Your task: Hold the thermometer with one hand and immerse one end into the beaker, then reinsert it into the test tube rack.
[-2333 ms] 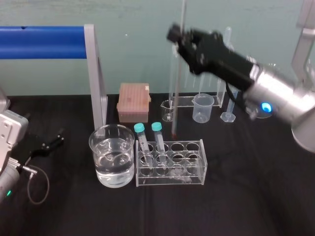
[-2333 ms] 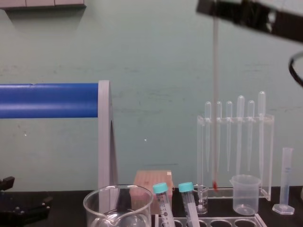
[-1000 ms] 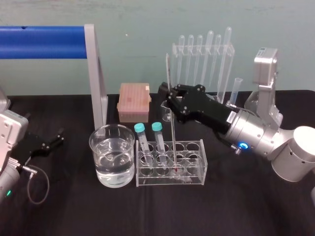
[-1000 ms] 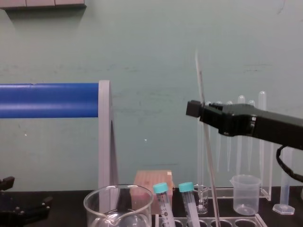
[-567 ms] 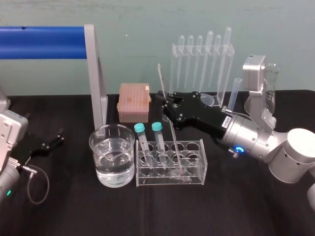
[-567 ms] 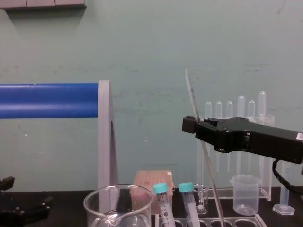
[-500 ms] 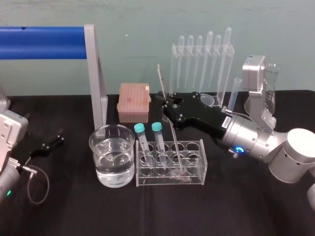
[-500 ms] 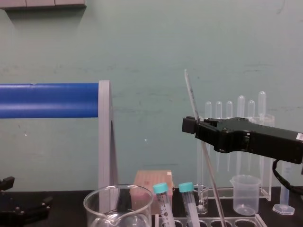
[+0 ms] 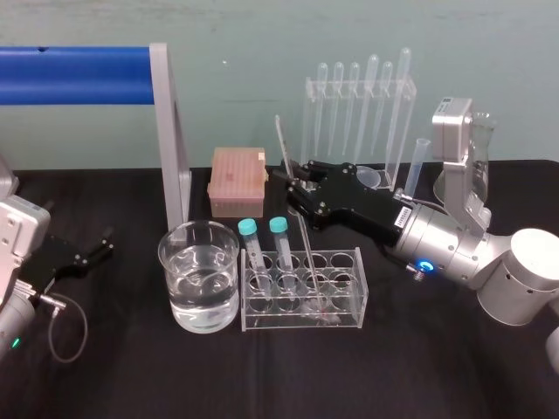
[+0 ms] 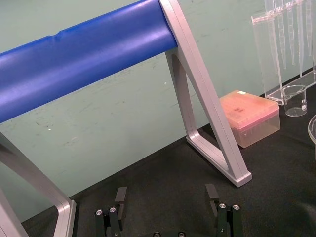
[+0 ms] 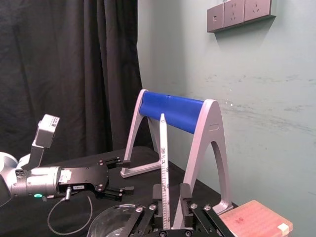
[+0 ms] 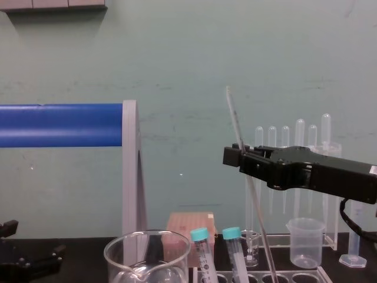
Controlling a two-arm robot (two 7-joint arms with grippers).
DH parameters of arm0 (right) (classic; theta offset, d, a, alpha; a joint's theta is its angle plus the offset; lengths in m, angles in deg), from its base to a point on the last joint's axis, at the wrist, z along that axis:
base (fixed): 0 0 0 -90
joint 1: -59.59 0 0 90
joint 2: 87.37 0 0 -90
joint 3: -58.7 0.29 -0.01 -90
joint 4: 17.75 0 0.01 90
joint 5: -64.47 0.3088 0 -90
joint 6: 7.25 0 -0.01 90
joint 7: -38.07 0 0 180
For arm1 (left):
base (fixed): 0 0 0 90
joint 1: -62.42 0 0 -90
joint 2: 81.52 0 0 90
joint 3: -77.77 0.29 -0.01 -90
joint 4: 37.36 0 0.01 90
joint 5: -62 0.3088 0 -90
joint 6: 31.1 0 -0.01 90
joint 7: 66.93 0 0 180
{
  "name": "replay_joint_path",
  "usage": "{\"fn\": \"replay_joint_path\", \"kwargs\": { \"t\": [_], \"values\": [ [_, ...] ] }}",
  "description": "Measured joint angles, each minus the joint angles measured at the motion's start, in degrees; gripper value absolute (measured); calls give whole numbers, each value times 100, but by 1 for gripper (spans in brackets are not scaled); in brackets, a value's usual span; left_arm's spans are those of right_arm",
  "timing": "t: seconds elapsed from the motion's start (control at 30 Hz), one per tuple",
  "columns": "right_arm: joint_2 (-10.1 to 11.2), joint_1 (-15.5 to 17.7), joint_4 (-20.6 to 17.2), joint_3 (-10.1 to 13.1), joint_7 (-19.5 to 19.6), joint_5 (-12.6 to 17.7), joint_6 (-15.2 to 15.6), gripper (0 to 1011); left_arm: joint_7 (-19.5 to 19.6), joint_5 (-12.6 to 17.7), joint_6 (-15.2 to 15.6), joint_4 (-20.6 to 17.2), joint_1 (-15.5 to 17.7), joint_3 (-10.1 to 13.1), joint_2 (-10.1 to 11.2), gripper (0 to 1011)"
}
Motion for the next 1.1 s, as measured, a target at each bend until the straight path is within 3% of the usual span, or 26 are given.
{"fn": "replay_joint_path", "kwargs": {
  "t": [0.1,0.23,0.77,0.87,0.9,1.1],
  "values": [
    [1,1,-1,1,0,3,0,280,0,0,0,0,0,0,0,1008],
    [3,3,-4,4,3,8,0,447,0,0,0,0,0,0,0,1008],
    [30,26,-59,75,74,25,34,911,0,0,0,0,0,0,0,1008],
    [70,100,-176,266,377,42,115,983,0,0,0,0,0,0,0,1008],
    [92,170,-240,404,641,38,181,1002,0,0,0,0,0,0,0,1008],
    [159,462,-325,798,1761,-285,485,1002,0,0,0,0,0,0,0,1008]
  ]
}}
